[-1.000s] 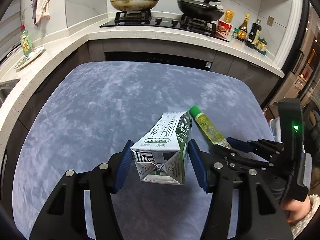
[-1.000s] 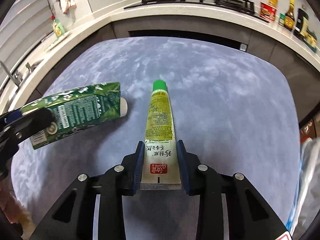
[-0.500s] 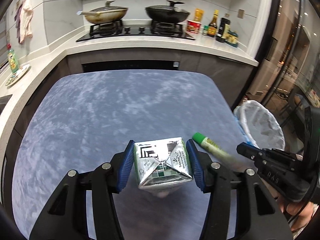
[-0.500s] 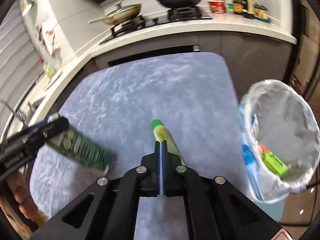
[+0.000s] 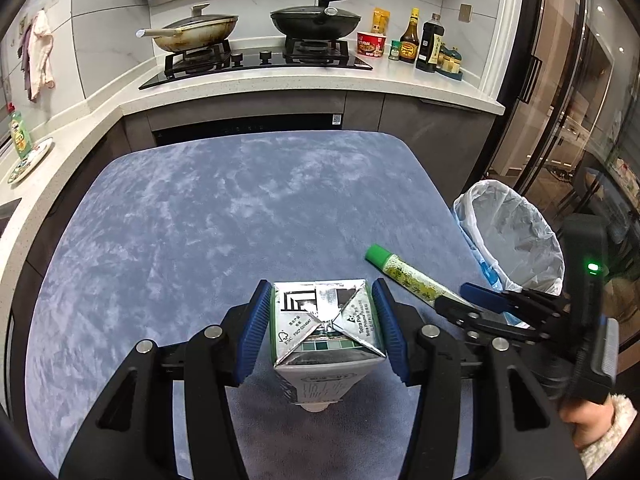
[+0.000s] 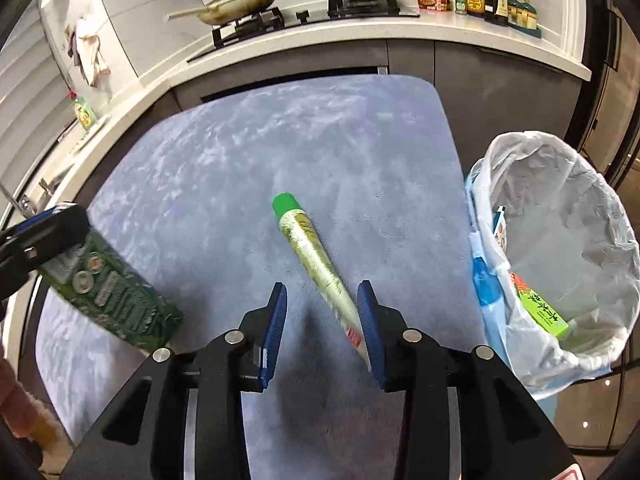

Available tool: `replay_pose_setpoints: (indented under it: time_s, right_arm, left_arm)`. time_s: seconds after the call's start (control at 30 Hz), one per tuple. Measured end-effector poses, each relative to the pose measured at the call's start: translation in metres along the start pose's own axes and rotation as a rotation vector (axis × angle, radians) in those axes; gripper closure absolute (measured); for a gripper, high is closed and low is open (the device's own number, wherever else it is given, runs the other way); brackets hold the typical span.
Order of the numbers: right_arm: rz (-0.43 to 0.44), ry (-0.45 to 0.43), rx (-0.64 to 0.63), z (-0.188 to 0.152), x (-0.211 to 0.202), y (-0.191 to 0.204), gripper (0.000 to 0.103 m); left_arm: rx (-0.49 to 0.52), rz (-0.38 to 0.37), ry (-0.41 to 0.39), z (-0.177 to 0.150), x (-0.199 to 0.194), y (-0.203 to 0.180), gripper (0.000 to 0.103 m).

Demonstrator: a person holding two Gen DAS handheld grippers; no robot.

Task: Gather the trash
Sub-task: 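Carry the milk carton and green tube over the trash bin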

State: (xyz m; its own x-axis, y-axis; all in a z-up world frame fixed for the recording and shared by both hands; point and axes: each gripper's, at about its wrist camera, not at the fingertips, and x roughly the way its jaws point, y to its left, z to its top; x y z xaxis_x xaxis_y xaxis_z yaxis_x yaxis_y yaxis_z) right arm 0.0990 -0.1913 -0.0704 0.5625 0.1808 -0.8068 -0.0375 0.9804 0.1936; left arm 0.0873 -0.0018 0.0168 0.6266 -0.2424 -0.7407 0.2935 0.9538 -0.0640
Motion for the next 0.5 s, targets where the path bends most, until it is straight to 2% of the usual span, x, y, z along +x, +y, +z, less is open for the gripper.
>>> replay_pose_setpoints:
  time_s: [0.13, 0.2, 0.33, 0.5]
  right_arm:
    - [-0.004, 0.037, 0.003, -0.001, 0.014, -0.001, 0.085]
    - [-0.004, 0.032, 0.01, -0.003, 0.014, -0.002, 0.085]
    - [0.028, 0.006, 0.035, -0.004, 0.0, -0.001, 0.094]
    - [0.043, -0.061, 0.073, -0.005, -0.037, -0.008, 0.094]
  left_arm:
    - [0.002, -0.003, 0.0, 0.0, 0.001, 0.0, 0.054]
    - [0.005, -0.004, 0.002, 0.0, 0.001, 0.0, 0.054]
    - [0.005, -0.023, 0.004, 0.002, -0.002, -0.002, 0.054]
    - [0.019, -0.037, -0.019, 0.009, -0.013, -0.013, 0.054]
